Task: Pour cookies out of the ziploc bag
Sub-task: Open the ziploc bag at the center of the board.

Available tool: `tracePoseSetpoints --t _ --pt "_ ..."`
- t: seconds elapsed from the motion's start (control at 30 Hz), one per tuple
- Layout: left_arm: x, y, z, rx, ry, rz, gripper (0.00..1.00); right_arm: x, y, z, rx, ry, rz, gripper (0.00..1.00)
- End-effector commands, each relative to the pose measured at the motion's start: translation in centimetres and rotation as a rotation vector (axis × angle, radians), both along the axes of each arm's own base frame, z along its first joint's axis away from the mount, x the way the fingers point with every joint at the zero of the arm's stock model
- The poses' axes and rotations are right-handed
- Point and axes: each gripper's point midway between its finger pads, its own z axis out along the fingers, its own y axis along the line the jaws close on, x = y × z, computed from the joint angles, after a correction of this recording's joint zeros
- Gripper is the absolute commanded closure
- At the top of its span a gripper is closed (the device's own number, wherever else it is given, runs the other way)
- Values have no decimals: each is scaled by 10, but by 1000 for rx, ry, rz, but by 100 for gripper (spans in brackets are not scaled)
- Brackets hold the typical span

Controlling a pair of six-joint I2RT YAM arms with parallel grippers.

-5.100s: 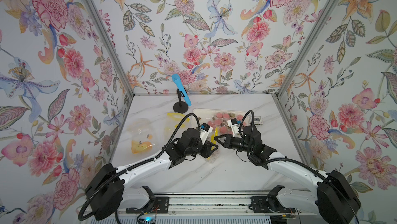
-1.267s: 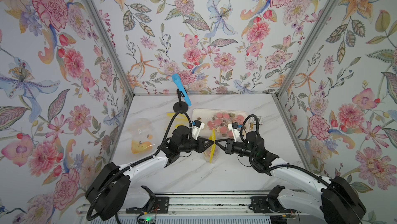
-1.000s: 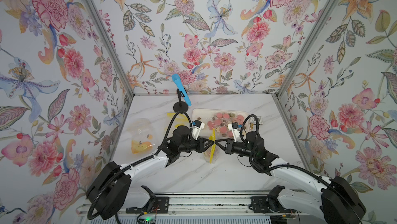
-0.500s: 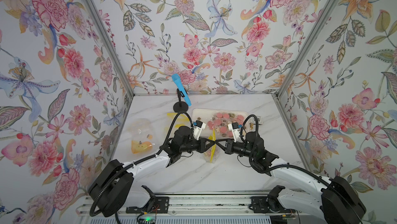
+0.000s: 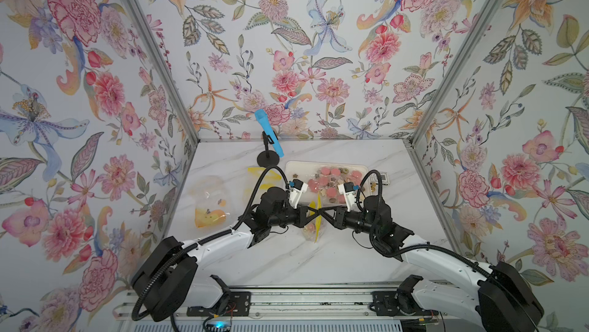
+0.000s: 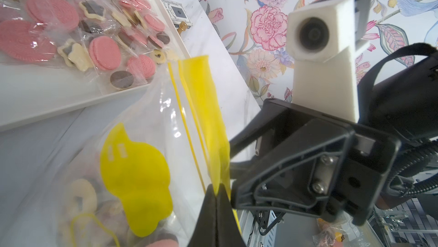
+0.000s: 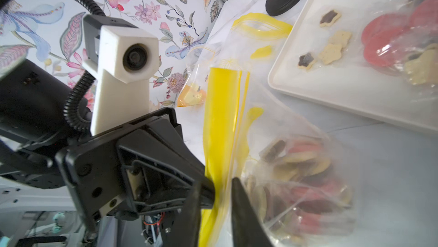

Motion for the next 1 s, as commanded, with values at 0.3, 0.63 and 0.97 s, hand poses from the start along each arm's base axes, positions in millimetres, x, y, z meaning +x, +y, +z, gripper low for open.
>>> tracePoseSetpoints --t 0.3,0.63,0.97 --pt "-3 -6 14 30 -32 -11 100 10 2 13 -15 -34 -33 74" --pt "-3 -5 17 29 -39 -13 100 11 -5 -7 -52 -11 -57 79" --pt "-4 -3 16 29 -42 -5 100 11 -7 -16 -57 2 -61 82"
